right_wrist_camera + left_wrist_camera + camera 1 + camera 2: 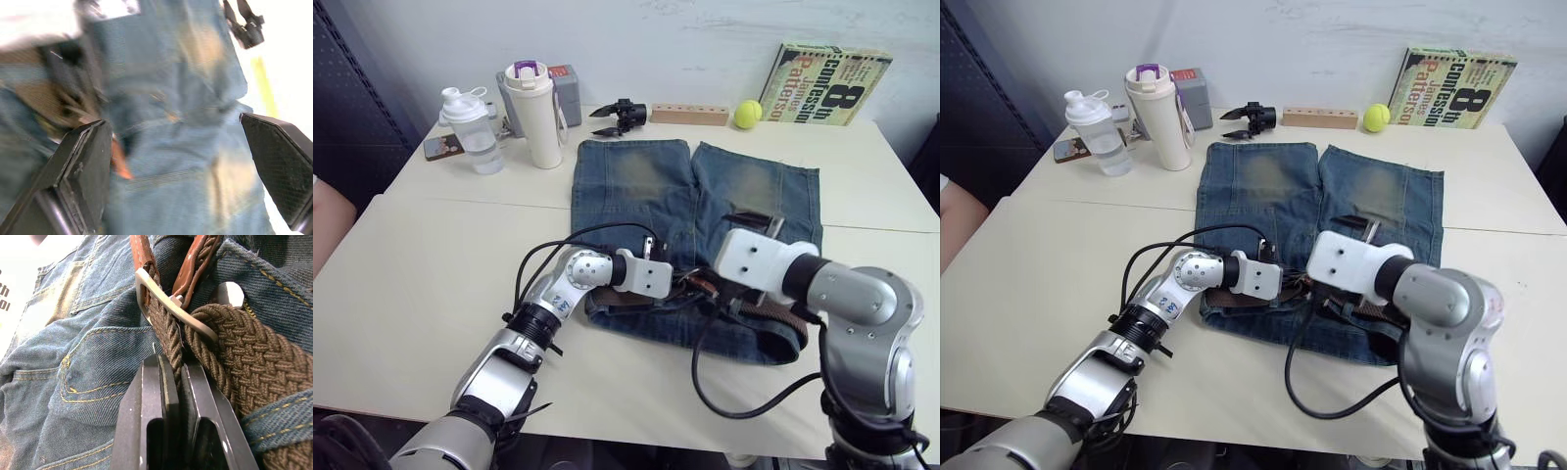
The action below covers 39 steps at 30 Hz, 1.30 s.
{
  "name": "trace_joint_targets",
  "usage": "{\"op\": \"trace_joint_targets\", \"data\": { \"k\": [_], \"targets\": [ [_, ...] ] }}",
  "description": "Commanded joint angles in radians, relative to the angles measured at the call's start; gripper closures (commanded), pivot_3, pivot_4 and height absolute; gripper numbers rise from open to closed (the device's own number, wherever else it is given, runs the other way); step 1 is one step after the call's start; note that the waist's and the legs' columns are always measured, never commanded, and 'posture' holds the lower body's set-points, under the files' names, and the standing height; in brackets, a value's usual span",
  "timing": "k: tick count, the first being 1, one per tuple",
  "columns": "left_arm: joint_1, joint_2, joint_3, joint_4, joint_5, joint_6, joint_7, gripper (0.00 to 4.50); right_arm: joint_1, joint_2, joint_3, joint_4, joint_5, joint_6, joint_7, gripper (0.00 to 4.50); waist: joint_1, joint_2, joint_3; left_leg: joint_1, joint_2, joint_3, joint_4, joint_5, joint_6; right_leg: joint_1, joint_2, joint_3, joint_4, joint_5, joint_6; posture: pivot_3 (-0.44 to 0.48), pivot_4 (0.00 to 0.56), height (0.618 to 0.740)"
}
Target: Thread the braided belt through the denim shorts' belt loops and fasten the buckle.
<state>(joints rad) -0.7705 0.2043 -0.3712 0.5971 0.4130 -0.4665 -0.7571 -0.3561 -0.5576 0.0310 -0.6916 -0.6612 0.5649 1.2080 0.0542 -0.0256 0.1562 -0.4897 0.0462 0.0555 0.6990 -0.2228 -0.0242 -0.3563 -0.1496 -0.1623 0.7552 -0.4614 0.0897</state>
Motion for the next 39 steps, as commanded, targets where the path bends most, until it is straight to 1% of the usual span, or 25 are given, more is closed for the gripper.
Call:
{"op": "trace_joint_targets", "data": {
  "k": [1,5,13,17,23,33,34,36,37,39],
  "targets": [
    [0.057,-0.027,-0.091,0.024,0.026,0.016,-0.016,4.50,0.038,-0.080,0.023,0.081,0.014,-0.144,-0.096,0.07,0.000,0.000,0.000,0.000,0.000,0.000,0.000,0.000,0.000,0.000,0.000,0.000,-0.001,0.000,0.000,0.000,0.150,0.657],
    [0.061,-0.024,-0.090,0.009,0.025,0.027,-0.014,4.50,0.068,-0.117,0.042,0.101,0.037,-0.185,-0.137,0.07,-0.001,0.002,0.000,0.000,0.000,0.001,0.000,0.000,0.000,0.000,0.000,0.000,-0.001,0.001,0.001,0.000,0.150,0.657],
    [0.065,-0.018,-0.089,-0.005,0.023,0.045,-0.014,4.50,0.064,-0.092,0.096,0.096,0.044,-0.152,-0.179,0.07,-0.004,0.003,0.000,0.001,0.000,0.001,0.000,0.000,0.000,0.001,0.000,0.000,-0.001,0.001,0.001,0.000,0.150,0.657],
    [0.059,-0.015,-0.089,0.006,0.024,0.042,-0.012,4.50,0.070,-0.121,0.071,0.080,0.070,-0.123,-0.170,0.07,0.000,0.003,0.001,0.000,0.000,0.000,0.000,0.000,0.000,0.001,0.000,0.000,-0.002,0.001,0.001,0.000,0.150,0.657],
    [0.050,-0.015,-0.092,0.017,0.024,0.032,-0.006,4.50,0.047,-0.113,0.095,0.072,0.081,-0.091,-0.192,0.07,-0.001,0.004,0.001,0.000,0.000,0.000,0.000,0.000,0.001,0.001,0.000,0.000,-0.003,0.001,0.002,0.000,0.150,0.657],
    [0.051,-0.013,-0.091,0.002,0.024,0.037,-0.001,4.50,0.054,-0.089,0.184,0.102,0.053,-0.074,-0.248,0.07,0.000,0.004,0.001,0.000,0.000,0.000,0.000,0.000,0.001,0.002,0.000,0.000,-0.003,0.001,0.002,0.000,0.150,0.657],
    [0.051,-0.012,-0.091,0.001,0.025,0.037,-0.001,4.50,0.056,-0.082,0.188,0.103,0.054,-0.066,-0.253,0.31,0.000,0.004,0.001,0.000,0.000,0.000,0.000,0.000,0.001,0.002,0.000,0.000,-0.003,0.001,0.002,0.000,0.150,0.657],
    [0.050,-0.010,-0.090,0.000,0.027,0.040,0.002,4.50,0.059,-0.073,0.201,0.104,0.051,-0.052,-0.263,0.93,0.000,0.004,0.001,0.000,0.000,0.000,0.000,0.000,0.001,0.001,0.000,0.000,-0.003,0.001,0.002,0.000,0.150,0.657],
    [0.050,-0.007,-0.092,-0.001,0.030,0.038,0.002,4.50,0.060,-0.071,0.206,0.103,0.051,-0.047,-0.266,1.35,0.000,0.004,0.001,0.000,0.000,0.000,0.000,0.000,0.001,0.001,0.000,0.000,-0.003,0.001,0.002,0.000,0.150,0.657],
    [0.048,-0.005,-0.092,0.000,0.029,0.038,0.004,4.50,0.064,-0.067,0.215,0.101,0.048,-0.037,-0.270,2.42,0.000,0.004,0.001,0.000,0.000,0.000,0.000,0.000,0.001,0.001,0.000,0.000,-0.003,0.001,0.002,0.000,0.150,0.657]
  ]
}}
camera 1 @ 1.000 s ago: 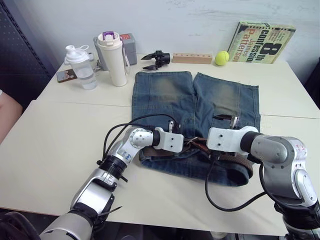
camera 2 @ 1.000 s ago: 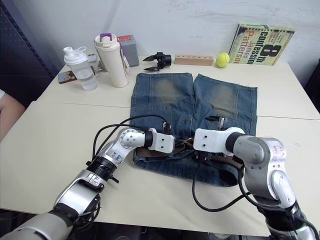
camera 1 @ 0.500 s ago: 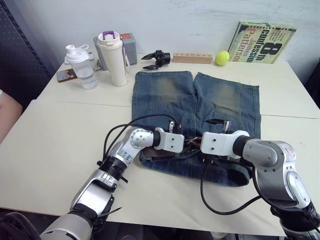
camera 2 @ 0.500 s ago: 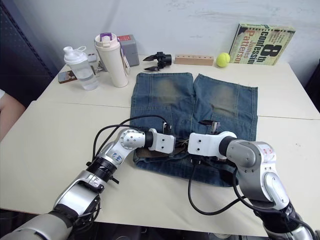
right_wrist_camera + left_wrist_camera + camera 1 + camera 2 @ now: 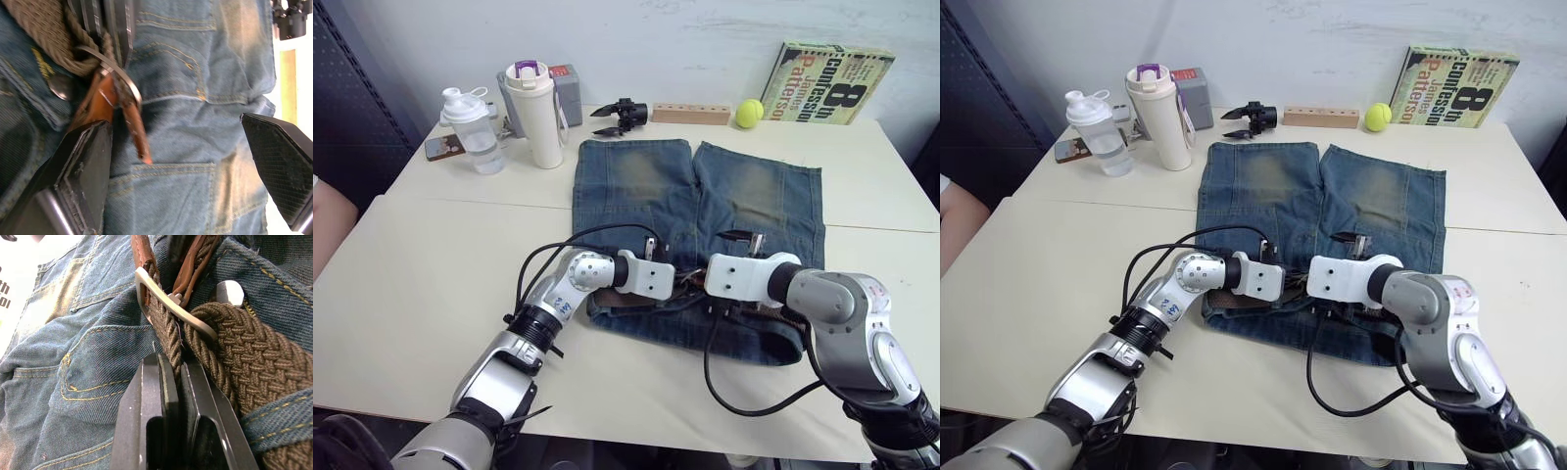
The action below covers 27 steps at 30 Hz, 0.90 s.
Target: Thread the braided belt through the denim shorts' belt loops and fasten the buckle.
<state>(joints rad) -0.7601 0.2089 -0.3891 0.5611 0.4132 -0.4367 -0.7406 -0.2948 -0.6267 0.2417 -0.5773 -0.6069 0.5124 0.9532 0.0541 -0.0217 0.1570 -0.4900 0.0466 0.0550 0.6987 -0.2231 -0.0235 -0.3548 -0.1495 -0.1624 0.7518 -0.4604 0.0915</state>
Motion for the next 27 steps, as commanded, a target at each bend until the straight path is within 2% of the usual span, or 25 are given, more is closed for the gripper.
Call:
{"op": "trace_joint_targets", "data": {
  "k": [1,4,16,18,19,24,27],
  "targets": [
    [0.035,-0.009,-0.075,0.038,0.030,0.008,-0.012,4.50,0.006,0.000,0.011,-0.015,-0.009,0.016,-0.016,2.95,0.000,0.000,0.000,0.000,0.000,0.000,0.000,0.000,0.000,0.000,0.000,0.000,0.000,0.000,0.000,0.000,0.150,0.657],
    [0.031,-0.009,-0.076,0.041,0.028,0.010,-0.008,4.50,0.017,0.002,0.023,-0.028,-0.010,0.035,-0.019,4.45,-0.002,0.000,0.000,0.000,0.000,0.000,0.000,0.000,0.000,0.000,0.000,0.000,0.000,0.000,0.000,0.000,0.150,0.657],
    [0.031,0.007,-0.073,0.034,0.017,0.005,0.001,4.50,0.060,0.010,0.014,-0.057,-0.033,0.121,-0.062,4.45,0.000,0.000,0.000,0.000,0.000,0.000,0.000,0.000,0.000,0.000,0.000,0.000,0.000,0.000,0.000,0.000,0.150,0.657],
    [0.032,0.010,-0.074,0.032,0.017,0.004,0.000,4.50,0.066,0.025,0.009,-0.072,-0.019,0.127,-0.080,3.65,0.001,0.000,0.000,0.000,0.000,0.000,0.000,0.000,0.000,0.000,0.000,0.000,-0.001,0.000,0.000,0.000,0.150,0.657],
    [0.032,0.011,-0.074,0.032,0.017,0.005,0.001,4.50,0.067,0.030,0.009,-0.076,-0.016,0.135,-0.083,3.44,0.001,0.000,0.000,0.000,0.000,0.000,0.000,0.000,0.000,0.000,0.000,0.000,-0.001,0.000,0.000,0.000,0.150,0.657],
    [0.033,0.012,-0.074,0.028,0.013,0.008,-0.002,4.50,0.060,0.023,0.020,-0.080,-0.028,0.138,-0.108,1.24,-0.002,0.000,0.000,0.000,0.000,0.000,0.000,0.000,0.000,0.000,0.000,0.000,-0.001,0.000,0.000,0.000,0.150,0.657],
    [0.033,0.014,-0.076,0.026,0.011,0.010,-0.004,4.50,0.071,0.010,0.012,-0.099,-0.021,0.144,-0.099,1.24,-0.002,0.000,0.000,0.000,0.000,0.000,0.000,0.000,0.000,0.000,0.000,0.000,-0.001,0.000,0.000,0.000,0.150,0.657]
  ]
}}
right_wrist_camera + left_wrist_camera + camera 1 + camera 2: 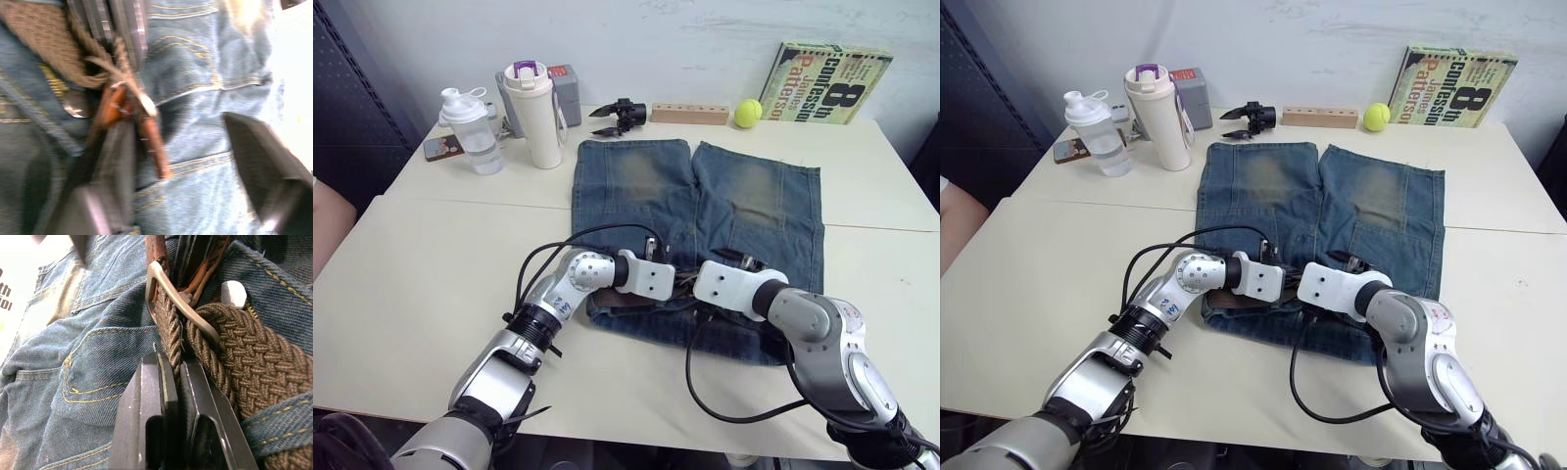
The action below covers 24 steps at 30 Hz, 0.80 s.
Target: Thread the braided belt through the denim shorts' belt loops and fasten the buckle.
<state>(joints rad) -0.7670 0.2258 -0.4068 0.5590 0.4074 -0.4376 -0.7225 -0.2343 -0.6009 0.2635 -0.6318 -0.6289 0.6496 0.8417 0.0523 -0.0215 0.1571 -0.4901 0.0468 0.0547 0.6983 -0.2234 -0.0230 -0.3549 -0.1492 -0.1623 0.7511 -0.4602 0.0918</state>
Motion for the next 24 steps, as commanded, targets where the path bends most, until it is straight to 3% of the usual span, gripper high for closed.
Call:
{"op": "trace_joint_targets", "data": {
  "k": [1,6,7,9,14,22,24],
  "targets": [
    [0.041,-0.002,-0.059,0.027,0.016,0.012,-0.023,4.50,0.014,-0.017,-0.012,-0.055,0.004,0.012,0.017,1.24,0.000,0.000,0.000,0.000,0.000,0.000,0.000,0.000,0.000,0.000,0.000,0.000,0.000,0.000,0.000,0.000,0.150,0.657],
    [0.040,0.001,-0.060,0.028,0.015,0.016,-0.022,4.50,0.030,-0.023,-0.013,-0.093,0.007,0.036,0.030,1.24,0.000,0.000,0.000,0.000,0.000,0.000,0.000,0.000,0.000,0.000,0.000,0.000,0.000,0.000,0.000,0.000,0.150,0.657],
    [0.041,0.001,-0.060,0.027,0.014,0.016,-0.023,4.50,0.034,-0.022,-0.012,-0.095,0.005,0.042,0.028,1.47,-0.001,0.000,0.000,0.000,0.000,0.000,0.000,0.000,0.000,0.000,0.000,0.000,0.000,0.000,0.000,0.000,0.150,0.657],
    [0.042,0.001,-0.061,0.026,0.013,0.016,-0.024,4.50,0.037,-0.021,-0.009,-0.097,0.002,0.049,0.026,2.02,0.000,0.000,0.000,0.000,0.000,0.000,0.000,0.000,0.000,0.000,0.000,0.000,0.000,0.000,0.000,0.000,0.150,0.657],
    [0.039,0.001,-0.065,0.026,0.012,0.008,-0.023,4.50,0.039,-0.006,0.003,-0.100,0.006,0.068,0.022,4.49,-0.002,0.001,0.000,0.000,0.000,0.000,0.000,0.000,0.000,0.000,0.000,0.000,0.000,0.000,0.000,0.000,0.150,0.657],
    [0.041,0.025,-0.048,-0.008,-0.004,-0.041,-0.013,4.50,0.056,-0.013,0.021,-0.096,0.004,0.072,0.023,4.49,-0.004,0.001,0.001,0.000,0.000,0.000,-0.001,0.000,0.000,0.000,0.000,0.000,0.000,0.000,0.000,0.000,0.150,0.657],
    [0.054,0.040,-0.019,-0.047,-0.064,-0.026,-0.055,4.50,0.065,-0.019,0.026,-0.099,0.006,0.073,0.031,4.49,-0.006,0.001,0.001,0.000,0.000,0.000,-0.001,0.000,0.000,-0.001,0.000,0.000,0.000,0.000,0.000,0.000,0.150,0.657]
  ]
}}
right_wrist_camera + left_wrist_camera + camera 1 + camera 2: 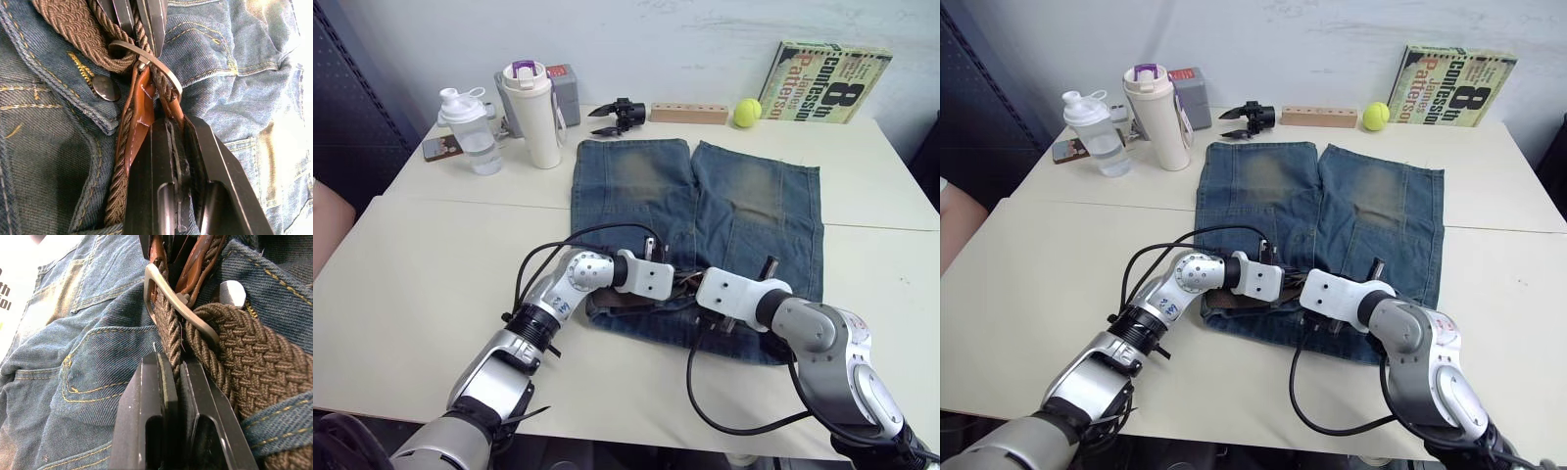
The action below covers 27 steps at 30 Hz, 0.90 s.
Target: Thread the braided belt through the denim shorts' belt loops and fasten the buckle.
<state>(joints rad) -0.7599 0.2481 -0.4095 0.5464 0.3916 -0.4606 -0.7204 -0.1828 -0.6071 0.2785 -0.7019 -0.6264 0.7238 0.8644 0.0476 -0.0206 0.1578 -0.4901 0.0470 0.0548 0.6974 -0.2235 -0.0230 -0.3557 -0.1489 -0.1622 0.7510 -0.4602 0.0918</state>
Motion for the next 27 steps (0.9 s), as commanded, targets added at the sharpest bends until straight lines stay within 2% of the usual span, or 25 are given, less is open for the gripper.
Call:
{"op": "trace_joint_targets", "data": {
  "k": [1,2,3,5,7,12,16,19,21,22,23,27],
  "targets": [
    [0.062,0.011,0.021,-0.074,-0.129,0.045,-0.091,4.07,0.017,-0.013,0.013,-0.031,0.001,-0.003,0.007,4.50,-0.004,0.001,0.001,0.000,0.000,0.000,0.000,0.000,0.000,0.000,0.000,0.000,0.000,0.000,0.000,0.000,0.150,0.657],
    [0.070,0.021,0.042,-0.110,-0.169,0.082,-0.117,3.56,0.021,-0.010,0.015,-0.036,0.003,-0.001,0.007,4.50,-0.006,0.001,0.002,0.000,0.000,0.000,-0.001,0.000,0.000,-0.001,0.000,0.000,0.000,0.000,0.000,0.000,0.150,0.657],
    [0.073,0.036,0.055,-0.136,-0.180,0.095,-0.121,3.48,0.024,-0.008,0.017,-0.042,0.005,-0.001,0.007,4.50,-0.010,0.002,0.004,0.000,0.000,-0.001,-0.001,0.000,0.000,-0.001,0.000,0.000,0.000,0.000,0.000,0.000,0.150,0.657],
    [0.081,0.079,0.064,-0.191,-0.189,0.136,-0.156,2.61,0.026,-0.004,0.020,-0.047,0.000,0.005,0.001,4.50,-0.020,0.002,0.007,0.000,0.000,-0.003,-0.001,0.000,-0.001,-0.001,0.001,0.001,0.000,0.000,0.000,0.000,0.150,0.657],
    [0.089,0.111,0.111,-0.260,-0.272,0.239,-0.204,1.79,0.028,-0.003,0.023,-0.050,-0.005,0.007,-0.005,4.50,-0.023,0.002,0.008,0.000,0.000,-0.003,-0.002,0.001,-0.002,-0.001,0.001,0.000,0.000,0.000,0.000,0.000,0.150,0.657],
    [0.117,0.185,0.258,-0.432,-0.557,0.610,-0.331,1.79,0.041,0.003,0.029,-0.055,-0.008,0.009,-0.022,4.50,-0.024,0.004,0.017,0.000,0.000,-0.005,-0.002,0.001,-0.002,-0.001,0.001,0.001,0.000,0.000,0.000,0.000,0.150,0.657],
    [0.198,0.266,0.303,-0.540,-0.716,0.852,-0.426,1.79,0.047,0.009,0.036,-0.053,-0.012,0.006,-0.042,4.50,-0.026,0.006,0.019,0.000,0.000,-0.008,-0.004,0.001,-0.002,-0.001,0.001,0.002,-0.001,0.000,0.000,0.000,0.150,0.657],
    [0.246,0.289,0.293,-0.570,-0.726,0.895,-0.419,2.58,0.049,0.015,0.035,-0.058,-0.010,0.004,-0.054,4.50,-0.025,0.007,0.019,0.000,0.000,-0.009,-0.004,0.002,-0.003,-0.001,0.001,0.002,-0.001,0.000,0.000,0.000,0.150,0.657],
    [0.258,0.285,0.266,-0.558,-0.695,0.877,-0.408,3.44,0.048,0.014,0.033,-0.064,-0.009,0.004,-0.057,4.50,-0.022,0.006,0.019,0.000,0.000,-0.008,-0.004,0.002,-0.003,-0.001,0.001,0.002,-0.001,0.000,0.000,0.000,0.150,0.657],
    [0.260,0.282,0.253,-0.550,-0.681,0.868,-0.404,4.06,0.047,0.014,0.032,-0.067,-0.010,0.005,-0.058,4.50,-0.020,0.006,0.020,0.000,0.000,-0.008,-0.004,0.002,-0.003,-0.001,0.001,0.002,-0.001,0.000,0.000,0.000,0.150,0.657],
    [0.269,0.284,0.218,-0.529,-0.634,0.814,-0.401,4.47,0.048,0.015,0.025,-0.074,-0.007,0.011,-0.059,4.50,-0.021,0.006,0.020,0.000,0.000,-0.007,-0.004,0.002,-0.003,0.000,0.001,0.002,-0.001,0.000,0.000,0.000,0.150,0.657],
    [0.300,0.286,0.114,-0.489,-0.539,0.700,-0.420,4.47,0.067,0.006,-0.007,-0.104,0.000,0.023,-0.059,4.50,-0.022,0.006,0.020,0.000,-0.001,-0.003,-0.005,0.002,-0.003,-0.001,0.001,0.002,-0.001,0.000,0.000,0.000,0.150,0.657]
  ]
}}
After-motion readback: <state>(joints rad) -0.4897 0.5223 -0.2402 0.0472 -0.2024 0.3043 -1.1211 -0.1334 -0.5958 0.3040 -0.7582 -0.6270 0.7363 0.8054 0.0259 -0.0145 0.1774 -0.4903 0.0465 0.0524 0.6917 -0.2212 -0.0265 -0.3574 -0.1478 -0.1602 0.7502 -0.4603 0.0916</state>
